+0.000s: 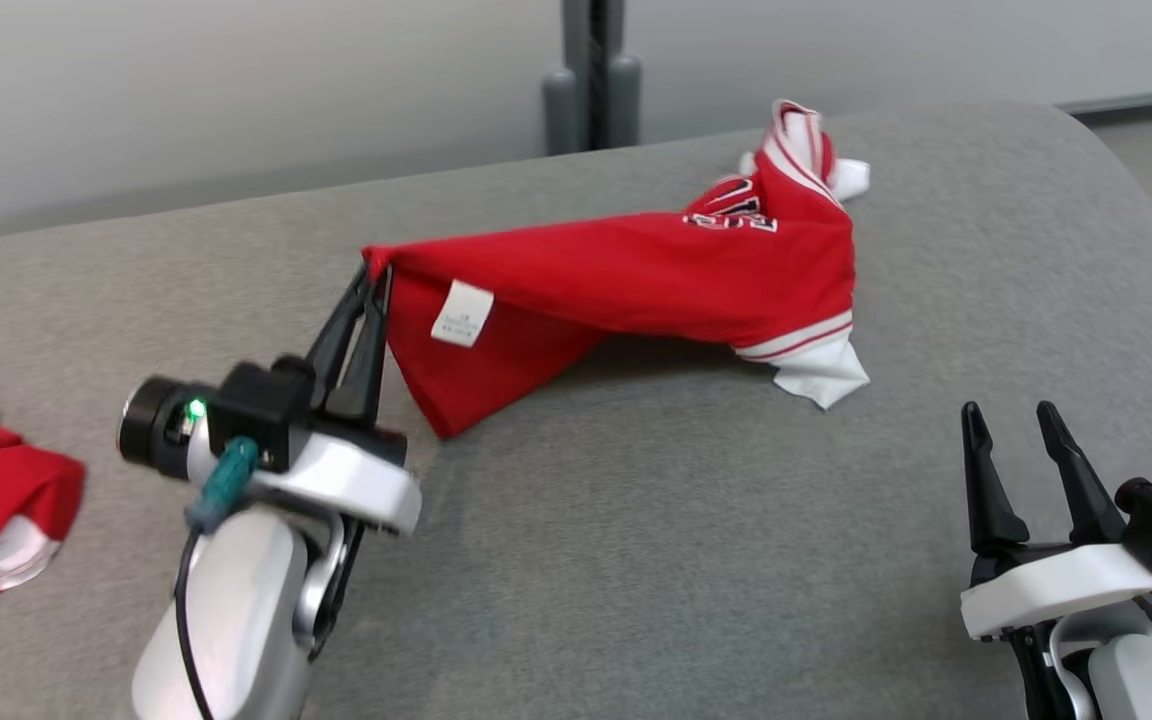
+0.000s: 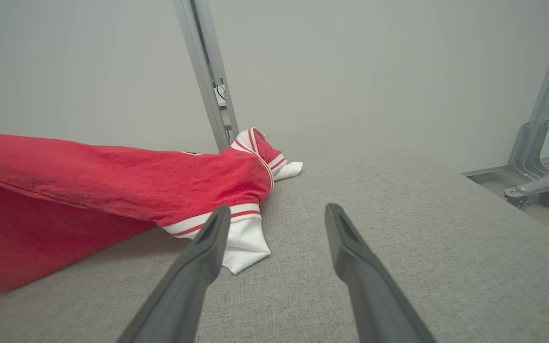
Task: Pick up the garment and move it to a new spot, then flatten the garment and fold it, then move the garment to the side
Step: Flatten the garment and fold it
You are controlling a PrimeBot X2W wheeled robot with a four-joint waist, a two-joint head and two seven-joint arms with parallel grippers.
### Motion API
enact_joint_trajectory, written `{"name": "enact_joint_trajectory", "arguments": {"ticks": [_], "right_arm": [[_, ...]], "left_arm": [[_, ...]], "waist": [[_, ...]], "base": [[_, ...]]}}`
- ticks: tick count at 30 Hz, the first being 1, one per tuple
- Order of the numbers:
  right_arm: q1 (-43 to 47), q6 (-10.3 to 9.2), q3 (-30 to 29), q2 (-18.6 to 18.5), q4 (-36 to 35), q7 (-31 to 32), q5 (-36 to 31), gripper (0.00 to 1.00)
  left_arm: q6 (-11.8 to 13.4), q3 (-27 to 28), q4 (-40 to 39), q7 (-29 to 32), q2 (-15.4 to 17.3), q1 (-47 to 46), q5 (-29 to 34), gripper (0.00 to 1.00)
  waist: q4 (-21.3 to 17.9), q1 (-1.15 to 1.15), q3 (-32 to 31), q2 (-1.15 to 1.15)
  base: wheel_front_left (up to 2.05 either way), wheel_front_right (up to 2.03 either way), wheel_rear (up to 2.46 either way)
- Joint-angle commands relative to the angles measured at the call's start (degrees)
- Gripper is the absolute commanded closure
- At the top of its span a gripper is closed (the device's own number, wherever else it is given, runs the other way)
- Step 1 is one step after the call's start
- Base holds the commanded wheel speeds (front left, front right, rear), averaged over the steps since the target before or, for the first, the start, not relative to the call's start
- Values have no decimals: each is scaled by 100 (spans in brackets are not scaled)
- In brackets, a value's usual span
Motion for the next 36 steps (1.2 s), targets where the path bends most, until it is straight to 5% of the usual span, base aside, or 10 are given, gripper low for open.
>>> {"name": "enact_joint_trajectory", "arguments": {"ticks": [1,9,19,20,22,36], "right_arm": [[96,1,-22,-12,56,-28,-12,0],[159,1,24,3,247,-28,-76,0],[170,1,75,-2,409,-28,-112,0],[175,1,88,-5,425,-28,-116,0],[181,1,93,-32,457,-28,-123,0],[181,1,-215,-153,289,-28,-182,0]], "left_arm": [[-36,-4,-241,-5,90,351,103,100],[-201,-605,-345,-6,527,1241,701,100],[-561,-1477,400,279,457,1708,997,100],[-582,-1465,512,374,416,1758,911,85],[-565,-1372,643,519,328,1783,727,0],[132,22,-533,19,-61,1417,-287,0]], "waist": [[318,0,-168,0],[791,0,-327,0],[921,0,-472,0],[916,0,-483,0],[900,0,-497,0],[792,0,-532,0]], "base": [[0,0,0],[0,0,0],[0,0,0],[0,0,0],[0,0,0],[0,0,0]]}}
